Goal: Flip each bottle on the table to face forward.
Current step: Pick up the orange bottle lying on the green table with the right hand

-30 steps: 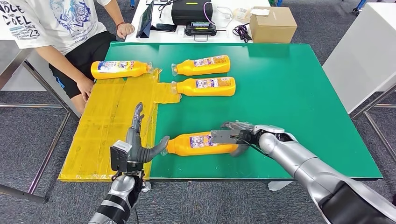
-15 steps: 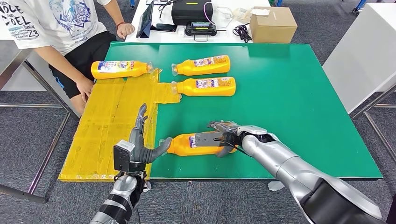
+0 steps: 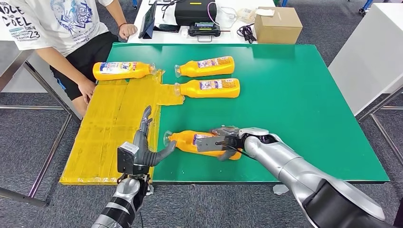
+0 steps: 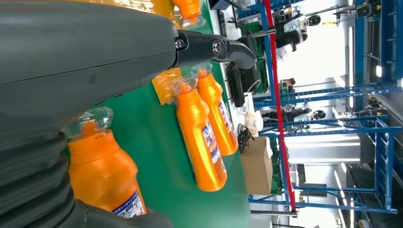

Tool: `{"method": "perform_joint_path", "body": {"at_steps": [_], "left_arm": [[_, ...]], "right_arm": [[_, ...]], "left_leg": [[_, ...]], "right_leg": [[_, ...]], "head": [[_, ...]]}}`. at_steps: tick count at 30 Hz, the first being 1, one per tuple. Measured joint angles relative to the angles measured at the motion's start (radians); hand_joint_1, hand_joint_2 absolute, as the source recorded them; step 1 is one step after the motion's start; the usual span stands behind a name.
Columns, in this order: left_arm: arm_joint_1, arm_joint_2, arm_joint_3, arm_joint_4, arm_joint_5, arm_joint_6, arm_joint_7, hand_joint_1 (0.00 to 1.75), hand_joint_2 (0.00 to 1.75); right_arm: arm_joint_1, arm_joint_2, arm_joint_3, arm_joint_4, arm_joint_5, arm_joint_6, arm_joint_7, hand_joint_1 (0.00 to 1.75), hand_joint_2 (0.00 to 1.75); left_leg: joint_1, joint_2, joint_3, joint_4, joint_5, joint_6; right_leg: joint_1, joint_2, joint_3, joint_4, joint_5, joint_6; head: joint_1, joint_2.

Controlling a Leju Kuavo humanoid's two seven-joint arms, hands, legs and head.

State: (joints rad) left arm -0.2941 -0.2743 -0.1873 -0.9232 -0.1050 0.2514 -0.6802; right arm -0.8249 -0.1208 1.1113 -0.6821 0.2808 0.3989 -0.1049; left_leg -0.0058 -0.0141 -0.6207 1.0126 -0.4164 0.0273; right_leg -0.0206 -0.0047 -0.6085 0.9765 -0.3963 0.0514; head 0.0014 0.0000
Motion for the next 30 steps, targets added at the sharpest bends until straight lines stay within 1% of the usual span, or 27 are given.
{"method": "perform_joint_path", "body": {"at_steps": [5, 7, 8, 10, 12, 13, 14, 16, 18, 20, 24, 27, 30], "left_arm": [[-0.008, 0.0, 0.001, 0.005, 0.004, 0.0, 0.0, 0.0, 1.75], [-0.009, 0.0, 0.002, 0.006, 0.006, 0.001, 0.0, 0.0, 1.75], [-0.009, 0.0, 0.004, 0.006, 0.009, 0.004, 0.0, 0.0, 1.75], [-0.006, 0.0, 0.009, 0.003, 0.016, 0.013, 0.0, 0.0, 1.75], [0.005, 0.001, 0.021, -0.012, 0.019, 0.03, 0.0, 0.0, 1.75], [0.014, 0.002, 0.03, -0.025, 0.017, 0.04, 0.0, 0.0, 1.75], [0.025, 0.003, 0.041, -0.042, 0.013, 0.049, 0.001, 0.0, 1.75], [0.051, 0.005, 0.07, -0.086, -0.001, 0.061, 0.003, 0.0, 1.75], [0.076, 0.008, 0.099, -0.134, -0.015, 0.064, 0.007, 0.0, 1.75], [0.094, 0.01, 0.121, -0.173, -0.025, 0.065, 0.011, 0.0, 1.75], [0.112, 0.011, 0.145, -0.217, -0.033, 0.06, 0.014, 0.0, 1.75], [0.116, 0.011, 0.154, -0.233, -0.037, 0.058, 0.014, 0.0, 1.75], [0.117, 0.011, 0.159, -0.241, -0.037, 0.058, 0.014, 0.0, 1.75]], "right_arm": [[0.002, -0.005, 0.005, 0.001, -0.002, -0.012, 0.0, 1.75, 1.75], [0.008, -0.005, 0.004, 0.002, -0.006, -0.048, 0.0, 1.75, 1.75], [0.015, -0.005, 0.001, 0.002, -0.008, -0.082, 0.0, 1.75, 1.75], [0.039, -0.005, -0.019, -0.003, 0.002, -0.19, 0.01, 1.75, 1.75], [0.082, -0.005, -0.066, -0.032, 0.052, -0.336, 0.046, 1.75, 1.75], [0.111, -0.006, -0.099, -0.06, 0.099, -0.416, 0.073, 1.75, 1.75], [0.146, -0.006, -0.139, -0.098, 0.16, -0.496, 0.1, 1.75, 1.75], [0.233, 0.0, -0.24, -0.205, 0.34, -0.65, 0.151, 1.75, 1.75], [0.327, 0.014, -0.352, -0.335, 0.527, -0.757, 0.183, 1.75, 1.75], [0.399, 0.028, -0.443, -0.445, 0.622, -0.792, 0.196, 1.75, 1.75], [0.482, 0.049, -0.561, -0.574, 0.656, -0.789, 0.198, 1.75, 1.75], [0.512, 0.057, -0.61, -0.619, 0.661, -0.786, 0.195, 1.75, 1.75], [0.528, 0.063, -0.633, -0.647, 0.662, -0.785, 0.192, 1.75, 1.75]], "left_leg": [[0.0, 0.0, 0.0, 0.0, 0.0, 0.0], [0.0, 0.0, 0.0, 0.0, 0.0, 0.0], [0.0, 0.0, 0.0, 0.0, 0.0, 0.0], [0.0, 0.0, 0.0, 0.0, 0.0, 0.0], [0.0, -0.001, 0.0, 0.0, 0.0, 0.0], [0.0, -0.001, -0.001, 0.0, 0.0, 0.0], [0.001, 0.0, -0.001, 0.0, 0.0, 0.0], [0.001, 0.0, -0.001, 0.0, -0.001, 0.0], [0.001, -0.001, -0.002, 0.0, -0.001, -0.001], [0.001, -0.001, -0.003, 0.0, -0.001, -0.001], [0.0, -0.001, -0.003, -0.001, -0.001, 0.0], [0.0, -0.001, -0.003, -0.001, -0.001, 0.0], [-0.001, -0.001, -0.003, -0.001, -0.001, 0.001]], "right_leg": [[0.0, 0.0, 0.0, 0.0, 0.0, 0.0], [0.0, 0.0, 0.0, 0.0, 0.0, 0.0], [0.0, 0.0, 0.0, 0.0, 0.0, 0.0], [0.0, 0.0, 0.0, 0.0, 0.0, 0.0], [0.0, 0.0, 0.0, 0.0, 0.0, 0.0], [0.0, 0.0, 0.0, 0.0, 0.0, 0.0], [0.001, 0.0, 0.0, 0.0, 0.0, 0.0], [0.001, 0.0, -0.001, 0.0, -0.001, 0.0], [0.001, -0.001, -0.001, 0.0, -0.001, 0.0], [0.001, -0.001, -0.002, 0.0, -0.002, 0.0], [0.0, -0.001, -0.002, 0.0, -0.001, 0.0], [0.0, -0.001, -0.002, 0.0, -0.001, 0.0], [0.0, -0.001, -0.002, 0.0, 0.0, 0.0]], "head": [[0.0, 0.0], [0.0, 0.0], [0.0, 0.0], [0.0, 0.0], [0.0, 0.0], [0.0, 0.0], [0.0, 0.0], [0.0, 0.0], [0.0, 0.0], [0.0, 0.0], [0.0, 0.0], [0.0, 0.0], [0.0, 0.0]]}}
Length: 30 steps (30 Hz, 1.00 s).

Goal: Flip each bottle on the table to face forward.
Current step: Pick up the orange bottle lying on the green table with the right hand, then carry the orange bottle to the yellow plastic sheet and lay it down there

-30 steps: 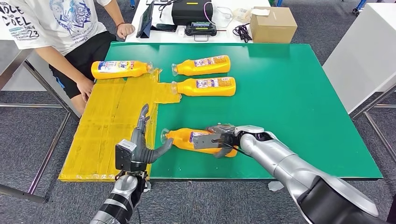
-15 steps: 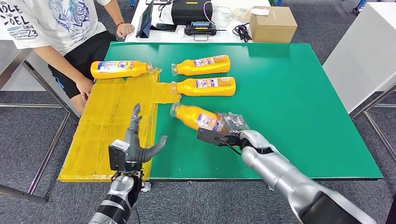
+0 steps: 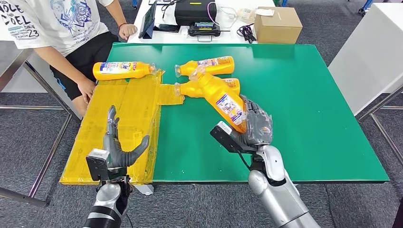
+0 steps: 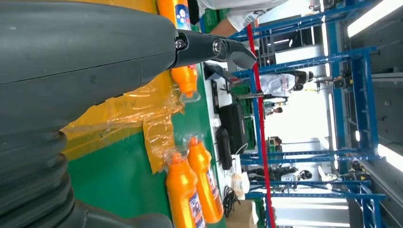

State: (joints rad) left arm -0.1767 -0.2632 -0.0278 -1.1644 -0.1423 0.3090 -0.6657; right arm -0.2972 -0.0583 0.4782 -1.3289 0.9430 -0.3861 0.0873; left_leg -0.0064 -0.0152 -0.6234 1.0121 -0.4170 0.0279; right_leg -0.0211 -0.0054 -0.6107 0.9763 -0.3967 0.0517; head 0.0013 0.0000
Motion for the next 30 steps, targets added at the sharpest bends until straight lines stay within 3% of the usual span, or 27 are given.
{"method": "perform_joint_path", "body": {"at_steps": [10, 15, 18, 25, 30], "left_arm": [[0.002, 0.0, 0.003, -0.009, 0.0, -0.001, 0.0, 0.0, 1.75], [0.009, 0.0, 0.007, -0.018, 0.012, -0.028, 0.015, 0.0, 1.75], [0.016, -0.003, 0.006, -0.024, 0.059, -0.11, 0.052, 0.0, 1.75], [0.016, -0.007, -0.073, -0.024, 0.245, -0.423, 0.181, 0.0, 1.75], [-0.007, -0.008, -0.161, -0.001, 0.286, -0.499, 0.228, 0.0, 1.75]], "right_arm": [[0.017, 0.007, -0.028, -0.034, 0.002, -0.006, -0.008, 1.75, 1.75], [0.078, 0.036, -0.085, -0.089, -0.007, -0.1, -0.117, 1.75, 1.75], [0.135, 0.064, -0.127, -0.131, -0.098, -0.116, -0.233, 1.75, 1.75], [0.189, 0.123, -0.159, -0.103, -0.227, -0.105, -0.482, 1.75, 1.75], [0.182, 0.209, -0.121, 0.012, -0.243, -0.106, -0.575, 1.75, 1.75]], "left_leg": [[0.0, 0.0, 0.0, 0.0, 0.0, 0.0], [0.0, 0.0, 0.0, 0.0, 0.0, 0.0], [0.0, 0.0, 0.0, 0.0, -0.001, 0.0], [0.0, 0.001, 0.0, 0.0, -0.001, 0.0], [0.001, 0.001, 0.0, 0.0, 0.0, 0.0]], "right_leg": [[0.0, 0.0, 0.0, 0.0, 0.0, 0.0], [0.0, 0.0, 0.0, 0.0, 0.0, 0.0], [0.0, 0.0, -0.001, 0.0, 0.0, 0.0], [0.0, 0.0, -0.001, 0.0, 0.0, 0.0], [0.001, 0.001, -0.001, 0.0, 0.0, 0.0]], "head": [[0.0, 0.0], [0.0, 0.0], [0.0, 0.0], [0.0, 0.0], [0.0, 0.0]]}}
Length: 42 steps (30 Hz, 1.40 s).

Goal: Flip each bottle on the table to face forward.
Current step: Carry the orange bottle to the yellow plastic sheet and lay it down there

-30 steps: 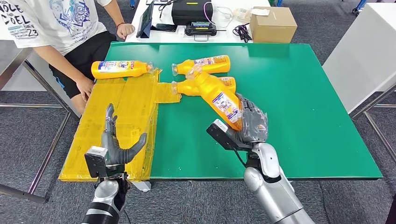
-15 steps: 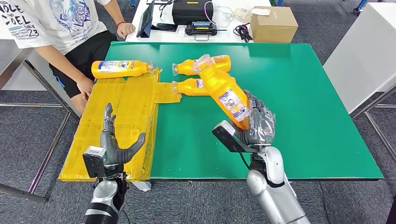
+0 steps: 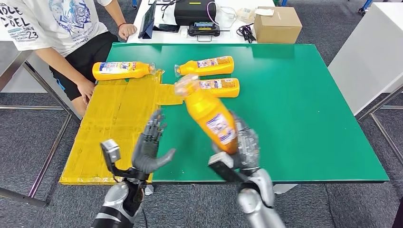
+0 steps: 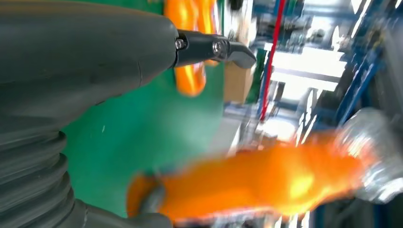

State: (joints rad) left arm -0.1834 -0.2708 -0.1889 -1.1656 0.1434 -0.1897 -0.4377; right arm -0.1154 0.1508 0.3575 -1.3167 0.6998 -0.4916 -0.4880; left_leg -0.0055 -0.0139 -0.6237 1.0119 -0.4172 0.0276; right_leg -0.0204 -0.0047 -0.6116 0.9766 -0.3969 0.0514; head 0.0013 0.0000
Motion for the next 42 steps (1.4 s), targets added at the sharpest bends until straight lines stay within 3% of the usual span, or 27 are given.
{"method": "perform_joint_path", "body": {"at_steps": [4, 13, 27, 38, 40, 42], "left_arm": [[-0.013, 0.001, -0.04, 0.017, -0.012, 0.017, -0.012, 0.0, 1.75], [-0.013, 0.003, -0.059, 0.021, 0.005, 0.018, -0.007, 0.0, 1.75], [-0.022, 0.006, -0.052, 0.054, -0.039, 0.103, -0.034, 0.0, 1.75], [-0.038, 0.01, -0.017, 0.113, -0.024, 0.085, -0.052, 0.0, 1.75], [-0.041, 0.01, -0.009, 0.124, -0.014, 0.07, -0.054, 0.16, 1.75], [-0.042, 0.011, -0.003, 0.132, 0.0, 0.047, -0.056, 1.01, 1.75]], "right_arm": [[-0.01, 0.042, 0.05, 0.059, -0.021, -0.019, -0.005, 1.75, 1.75], [-0.011, 0.063, 0.08, 0.118, -0.062, 0.005, -0.007, 1.75, 1.75], [-0.024, 0.104, 0.158, 0.216, -0.114, 0.103, -0.013, 1.75, 1.75], [-0.033, 0.108, 0.195, 0.277, -0.144, 0.155, -0.026, 1.75, 1.75], [-0.041, 0.108, 0.199, 0.292, -0.144, 0.161, -0.03, 1.75, 1.75], [-0.049, 0.108, 0.202, 0.305, -0.143, 0.163, -0.032, 1.75, 1.75]], "left_leg": [[0.001, -0.001, 0.0, 0.0, 0.0, 0.0], [0.0, -0.001, -0.001, 0.0, 0.0, 0.0], [0.0, -0.001, 0.0, 0.0, 0.0, 0.0], [0.0, -0.001, 0.0, 0.0, 0.0, 0.0], [0.0, -0.001, 0.0, 0.0, 0.0, 0.0], [0.0, -0.001, 0.0, 0.0, 0.0, 0.0]], "right_leg": [[0.0, 0.0, 0.0, 0.0, 0.0, 0.0], [0.0, 0.0, 0.0, 0.0, 0.0, 0.0], [0.0, 0.0, 0.0, 0.0, 0.0, 0.0], [0.0, 0.0, -0.001, 0.0, 0.0, 0.0], [0.0, 0.0, -0.001, 0.0, 0.0, 0.0], [0.0, 0.0, -0.001, 0.0, 0.0, 0.0]], "head": [[0.0, 0.0], [0.0, 0.0], [0.0, 0.0], [0.0, 0.0], [0.0, 0.0], [0.0, 0.0]]}}
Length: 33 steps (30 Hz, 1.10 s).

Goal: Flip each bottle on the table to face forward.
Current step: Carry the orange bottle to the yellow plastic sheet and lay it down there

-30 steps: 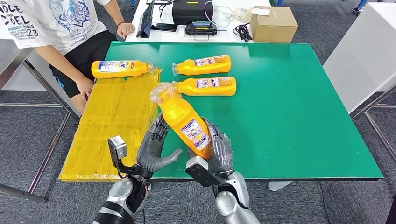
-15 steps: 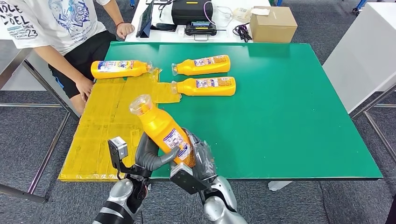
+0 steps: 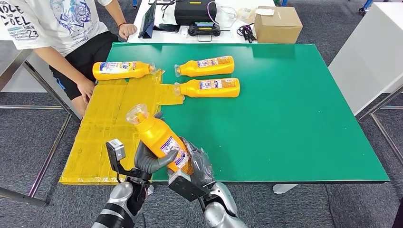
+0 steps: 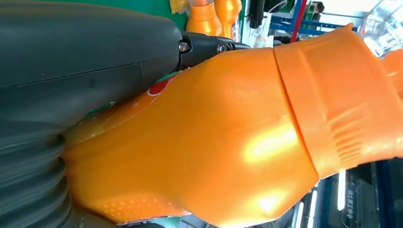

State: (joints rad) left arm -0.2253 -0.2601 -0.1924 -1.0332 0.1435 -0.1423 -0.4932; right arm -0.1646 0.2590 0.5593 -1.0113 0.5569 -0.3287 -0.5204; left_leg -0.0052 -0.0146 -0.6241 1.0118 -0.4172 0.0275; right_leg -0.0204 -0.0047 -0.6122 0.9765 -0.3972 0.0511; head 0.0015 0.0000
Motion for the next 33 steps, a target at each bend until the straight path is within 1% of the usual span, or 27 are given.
{"method": "perform_joint_path", "body": {"at_steps": [2, 7, 9, 14, 16, 21, 24, 25, 26, 28, 29, 30, 33], "left_arm": [[0.0, 0.0, 0.007, 0.007, 0.02, -0.031, 0.004, 1.73, 1.75], [0.0, 0.007, 0.021, 0.021, 0.092, -0.142, 0.033, 1.75, 1.75], [0.0, 0.01, 0.023, 0.026, 0.099, -0.158, 0.038, 1.75, 1.75], [0.0, 0.014, 0.029, 0.032, 0.104, -0.165, 0.042, 1.75, 1.75], [-0.001, 0.017, 0.03, 0.037, 0.117, -0.188, 0.048, 1.75, 1.75], [-0.005, 0.036, 0.031, 0.053, 0.151, -0.298, 0.061, 1.75, 1.75], [-0.005, 0.047, 0.027, 0.058, 0.153, -0.344, 0.057, 1.75, 1.75], [-0.005, 0.05, 0.025, 0.059, 0.154, -0.354, 0.055, 1.75, 1.75], [-0.005, 0.052, 0.023, 0.06, 0.157, -0.363, 0.054, 1.75, 1.75], [-0.005, 0.057, 0.019, 0.061, 0.164, -0.376, 0.052, 1.75, 1.75], [-0.005, 0.058, 0.018, 0.061, 0.168, -0.38, 0.052, 1.75, 1.75], [-0.005, 0.059, 0.016, 0.062, 0.17, -0.383, 0.052, 1.75, 1.75], [0.0, 0.06, 0.012, 0.06, 0.178, -0.382, 0.056, 1.75, 1.75]], "right_arm": [[-0.007, 0.0, 0.002, 0.012, 0.002, 0.0, -0.001, 1.75, 1.75], [-0.017, 0.0, 0.008, 0.036, 0.005, -0.001, -0.005, 1.75, 1.75], [-0.018, 0.0, 0.009, 0.041, 0.007, -0.001, -0.006, 1.75, 1.75], [-0.019, 0.0, 0.012, 0.05, 0.008, -0.001, -0.007, 1.75, 1.75], [-0.019, 0.0, 0.015, 0.053, 0.009, -0.001, -0.008, 1.75, 1.75], [-0.018, 0.0, 0.017, 0.06, 0.015, -0.004, -0.014, 1.75, 1.75], [-0.016, 0.0, 0.017, 0.06, 0.019, -0.006, -0.014, 1.73, 1.75], [-0.016, 0.0, 0.017, 0.06, 0.021, -0.006, -0.014, 1.66, 1.75], [-0.015, 0.0, 0.017, 0.061, 0.022, -0.006, -0.014, 1.38, 1.75], [-0.015, 0.0, 0.017, 0.061, 0.027, -0.011, -0.014, 0.52, 1.75], [-0.015, 0.001, 0.016, 0.061, 0.029, -0.017, -0.012, 0.15, 1.75], [-0.015, 0.003, 0.016, 0.062, 0.032, -0.024, -0.009, 0.0, 1.31], [-0.012, 0.008, 0.014, 0.064, 0.039, -0.05, 0.015, 0.0, 0.0]], "left_leg": [[0.0, 0.0, 0.0, 0.0, 0.0, 0.0], [0.0, 0.0, 0.0, 0.0, 0.0, 0.0], [0.0, 0.0, 0.0, 0.0, 0.0, 0.0], [0.0, 0.0, 0.0, 0.0, 0.0, 0.0], [0.0, 0.0, 0.0, 0.0, 0.0, 0.0], [0.0, 0.001, 0.0, 0.0, 0.0, 0.0], [0.0, 0.001, 0.0, 0.0, 0.0, 0.0], [0.0, 0.001, 0.0, 0.0, 0.0, 0.0], [0.0, 0.001, 0.0, 0.0, 0.0, 0.0], [0.0, 0.001, 0.0, 0.0, 0.0, 0.0], [0.0, 0.001, 0.0, 0.0, 0.0, 0.0], [0.0, 0.0, 0.0, 0.0, 0.0, 0.0], [0.0, 0.0, 0.0, 0.0, 0.0, 0.0]], "right_leg": [[0.0, 0.0, 0.0, 0.0, 0.0, 0.0], [0.0, 0.0, 0.0, 0.0, 0.0, 0.0], [0.0, 0.0, 0.0, 0.0, 0.0, 0.0], [0.0, 0.0, 0.0, 0.0, 0.0, 0.0], [0.0, 0.0, 0.0, 0.0, 0.0, 0.0], [0.0, 0.0, 0.0, 0.0, 0.0, 0.0], [0.0, 0.0, 0.0, 0.0, 0.0, 0.0], [0.0, 0.0, 0.0, 0.0, 0.0, 0.0], [0.0, 0.0, 0.0, 0.0, 0.0, 0.0], [0.0, 0.0, 0.0, 0.0, 0.0, 0.0], [0.0, 0.0, 0.0, 0.0, 0.0, 0.0], [0.0, 0.0, 0.0, 0.0, 0.0, 0.0], [0.0, 0.0, 0.0, 0.0, 0.0, 0.0]], "head": [[0.0, 0.0], [0.0, 0.0], [0.0, 0.0], [0.0, 0.0], [0.0, 0.0], [0.0, 0.0], [0.0, 0.0], [0.0, 0.0], [0.0, 0.0], [0.0, 0.0], [0.0, 0.0], [0.0, 0.0], [0.0, 0.0]]}}
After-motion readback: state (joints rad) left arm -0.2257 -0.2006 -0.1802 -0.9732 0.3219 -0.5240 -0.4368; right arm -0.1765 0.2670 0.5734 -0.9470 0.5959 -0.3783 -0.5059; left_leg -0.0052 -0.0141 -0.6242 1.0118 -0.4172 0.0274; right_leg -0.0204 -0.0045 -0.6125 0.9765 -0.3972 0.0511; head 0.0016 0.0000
